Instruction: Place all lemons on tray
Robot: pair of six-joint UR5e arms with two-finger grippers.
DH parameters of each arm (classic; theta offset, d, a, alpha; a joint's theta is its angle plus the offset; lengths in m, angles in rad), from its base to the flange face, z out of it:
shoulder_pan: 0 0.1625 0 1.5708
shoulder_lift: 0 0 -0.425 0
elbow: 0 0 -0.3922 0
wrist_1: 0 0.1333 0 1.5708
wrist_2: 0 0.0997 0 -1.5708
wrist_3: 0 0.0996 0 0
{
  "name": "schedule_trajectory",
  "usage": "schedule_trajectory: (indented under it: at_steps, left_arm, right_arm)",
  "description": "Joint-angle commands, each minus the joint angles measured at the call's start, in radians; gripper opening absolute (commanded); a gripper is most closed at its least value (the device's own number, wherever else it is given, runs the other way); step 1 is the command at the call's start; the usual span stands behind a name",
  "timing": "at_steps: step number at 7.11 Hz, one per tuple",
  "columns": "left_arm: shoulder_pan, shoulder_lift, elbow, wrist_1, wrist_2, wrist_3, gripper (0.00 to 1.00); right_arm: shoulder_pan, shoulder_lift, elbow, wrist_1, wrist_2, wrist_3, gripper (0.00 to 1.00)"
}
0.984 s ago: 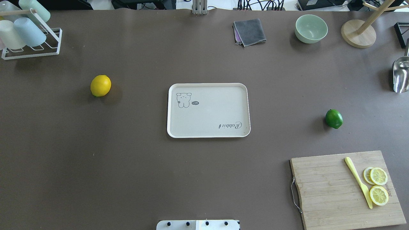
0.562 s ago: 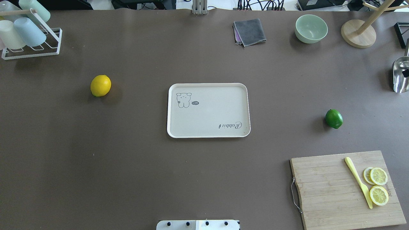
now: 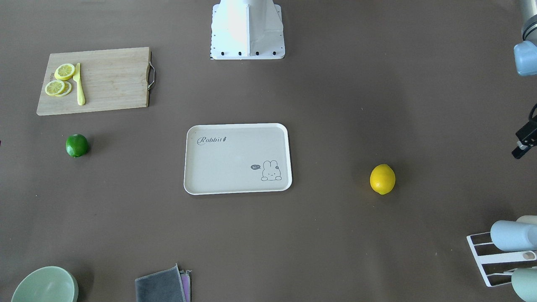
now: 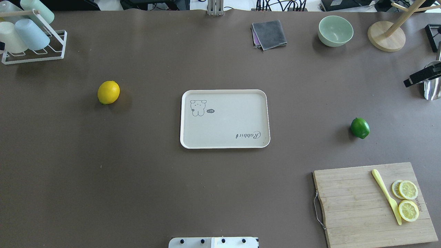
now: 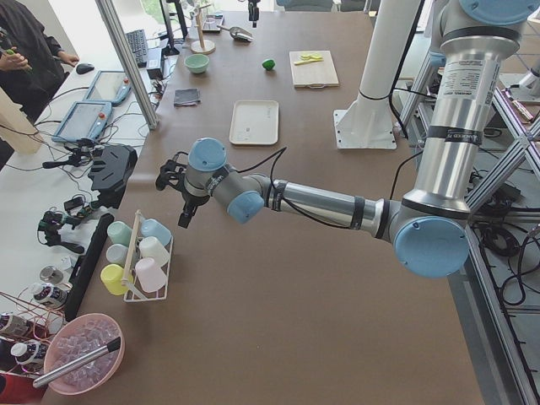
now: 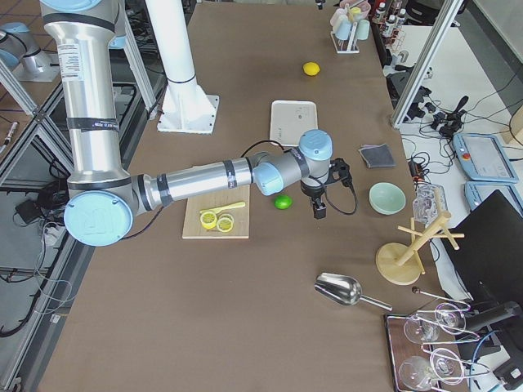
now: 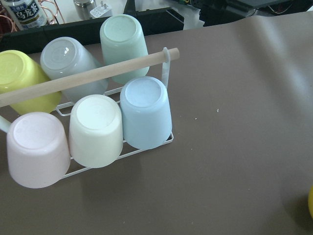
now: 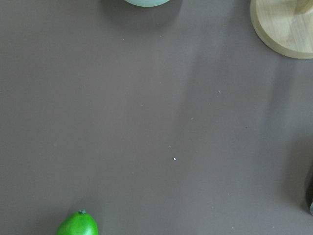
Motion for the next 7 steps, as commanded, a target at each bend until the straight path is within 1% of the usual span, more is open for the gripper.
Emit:
schedule_trajectory:
  at_steps: [1, 2, 3, 4, 5, 6, 7]
  left_arm:
    - [0.035, -0.006, -0.003, -0.020, 0.001, -0.060, 0.98]
    - [0.046, -0.008, -0.008, -0.022, 0.001, -0.096, 0.98]
    - [0.054, -0.027, -0.002, -0.020, 0.001, -0.133, 0.98]
    - [0.085, -0.031, -0.003, -0.022, 0.003, -0.144, 0.98]
    - [0.116, -0.049, -0.012, -0.025, 0.027, -0.208, 0.98]
    - [0.154, -0.054, -0.020, -0.040, 0.059, -0.257, 0.98]
    - [0.168, -0.066, -0.020, -0.045, 0.072, -0.290, 0.98]
  right_arm:
    - [-0.100, 0.005, -0.034, 0.121, -0.036, 0.175, 1.00]
    - [-0.158, 0.003, -0.034, 0.179, -0.068, 0.316, 1.00]
    - [-0.197, -0.004, -0.034, 0.242, -0.097, 0.379, 1.00]
    - [-0.226, -0.007, -0.034, 0.244, -0.100, 0.383, 1.00]
    - [-0.245, -0.017, -0.035, 0.243, -0.104, 0.383, 1.00]
    - [-0.262, -0.029, -0.037, 0.240, -0.119, 0.406, 1.00]
    - [-0.285, -0.044, -0.028, 0.244, -0.120, 0.448, 1.00]
